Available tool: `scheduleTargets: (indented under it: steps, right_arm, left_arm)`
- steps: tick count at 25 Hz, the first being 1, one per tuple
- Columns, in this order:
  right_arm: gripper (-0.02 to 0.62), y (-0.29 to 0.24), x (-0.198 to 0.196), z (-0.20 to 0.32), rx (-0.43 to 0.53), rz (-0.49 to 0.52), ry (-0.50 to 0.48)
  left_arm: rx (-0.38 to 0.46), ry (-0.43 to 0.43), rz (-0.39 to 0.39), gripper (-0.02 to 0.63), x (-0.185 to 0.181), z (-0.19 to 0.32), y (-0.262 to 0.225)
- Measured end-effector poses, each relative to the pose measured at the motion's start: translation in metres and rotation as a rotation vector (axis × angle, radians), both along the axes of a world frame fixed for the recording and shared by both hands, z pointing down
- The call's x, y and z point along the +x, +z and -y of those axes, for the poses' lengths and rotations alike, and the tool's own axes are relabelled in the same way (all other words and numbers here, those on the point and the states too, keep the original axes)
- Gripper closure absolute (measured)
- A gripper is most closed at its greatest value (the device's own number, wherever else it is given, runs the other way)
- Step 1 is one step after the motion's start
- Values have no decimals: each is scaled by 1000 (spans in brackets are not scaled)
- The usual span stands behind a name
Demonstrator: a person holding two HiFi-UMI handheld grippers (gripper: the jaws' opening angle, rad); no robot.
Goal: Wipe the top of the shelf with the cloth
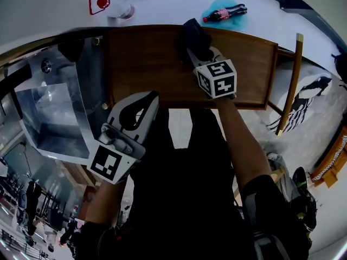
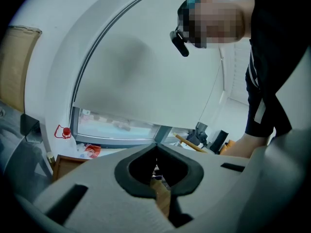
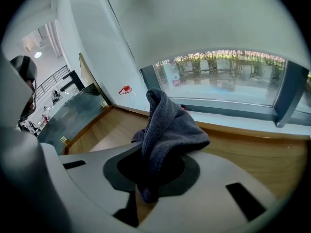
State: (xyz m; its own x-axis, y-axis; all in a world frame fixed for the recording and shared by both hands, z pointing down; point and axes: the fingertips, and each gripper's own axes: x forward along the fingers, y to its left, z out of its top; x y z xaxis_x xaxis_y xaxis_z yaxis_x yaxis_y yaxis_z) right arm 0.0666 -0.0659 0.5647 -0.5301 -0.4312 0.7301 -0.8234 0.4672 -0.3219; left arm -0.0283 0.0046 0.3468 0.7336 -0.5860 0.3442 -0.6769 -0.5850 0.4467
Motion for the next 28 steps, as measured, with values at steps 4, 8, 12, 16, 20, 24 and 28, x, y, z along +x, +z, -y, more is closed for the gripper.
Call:
scheduleTargets:
  steps: [4, 8, 12, 16, 20, 24, 28]
  right_arm:
    - [545, 1, 24, 0, -2, -6, 26]
    - [545, 2, 47, -1, -4, -9, 52]
    - [543, 3, 67, -2, -4, -9, 78]
    - [545, 3, 87, -2, -5, -9, 103]
    - [545, 3, 106, -4, -6, -12, 127]
    - [545, 4, 125, -5, -9, -21, 154]
    - [545, 4, 144, -7, -11, -30, 179]
  left_arm:
    - [1, 21, -3, 588, 19, 2, 0]
    - [-4, 47, -1, 588, 39, 1, 1]
    - [-4, 68, 1, 588, 57, 3, 2]
    - [-3, 89, 0, 588, 75, 5, 1]
    - [-3, 108, 1, 588, 91, 4, 0]
    - [-4, 127, 1, 588, 106, 5, 1]
    - [-4, 141, -2, 588, 120, 6, 2]
